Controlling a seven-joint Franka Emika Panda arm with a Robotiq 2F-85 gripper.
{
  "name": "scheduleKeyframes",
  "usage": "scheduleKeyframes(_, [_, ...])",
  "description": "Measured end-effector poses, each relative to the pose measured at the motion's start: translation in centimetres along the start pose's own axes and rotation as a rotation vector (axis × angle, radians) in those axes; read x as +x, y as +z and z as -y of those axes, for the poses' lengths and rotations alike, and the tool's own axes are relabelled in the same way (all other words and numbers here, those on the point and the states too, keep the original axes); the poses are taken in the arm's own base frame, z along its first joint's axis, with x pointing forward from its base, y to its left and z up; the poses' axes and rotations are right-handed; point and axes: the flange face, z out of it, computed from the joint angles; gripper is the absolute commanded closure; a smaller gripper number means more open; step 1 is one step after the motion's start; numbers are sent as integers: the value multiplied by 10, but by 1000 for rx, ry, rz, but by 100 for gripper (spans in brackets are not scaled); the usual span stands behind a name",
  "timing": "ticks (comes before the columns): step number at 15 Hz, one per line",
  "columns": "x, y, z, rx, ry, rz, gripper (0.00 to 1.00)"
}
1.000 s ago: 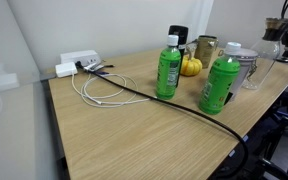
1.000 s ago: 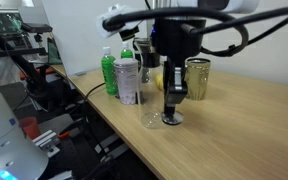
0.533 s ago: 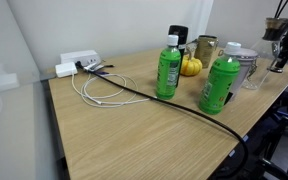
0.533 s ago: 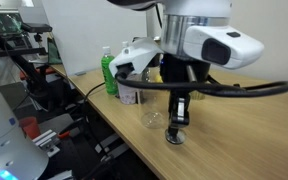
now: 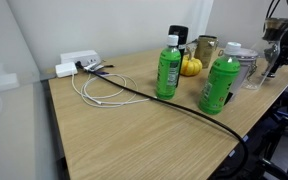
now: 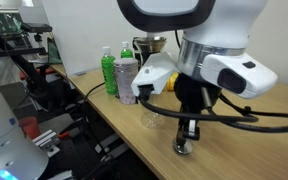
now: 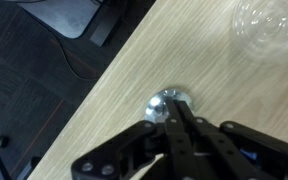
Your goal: Remove the stopper from the cylinder
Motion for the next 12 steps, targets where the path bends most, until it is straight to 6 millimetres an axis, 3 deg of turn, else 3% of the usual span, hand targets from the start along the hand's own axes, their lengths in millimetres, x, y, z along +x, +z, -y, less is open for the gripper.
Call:
scheduleKeyframes(1, [3,1,1,0,2,0,69])
scheduleKeyframes(2, [5,1,2,0,4,0,68])
scheduleKeyframes(8, [11,-4,6,28,-22,-12,28])
scheduleKeyframes(12, [13,-26,2,19,-48,-56,2])
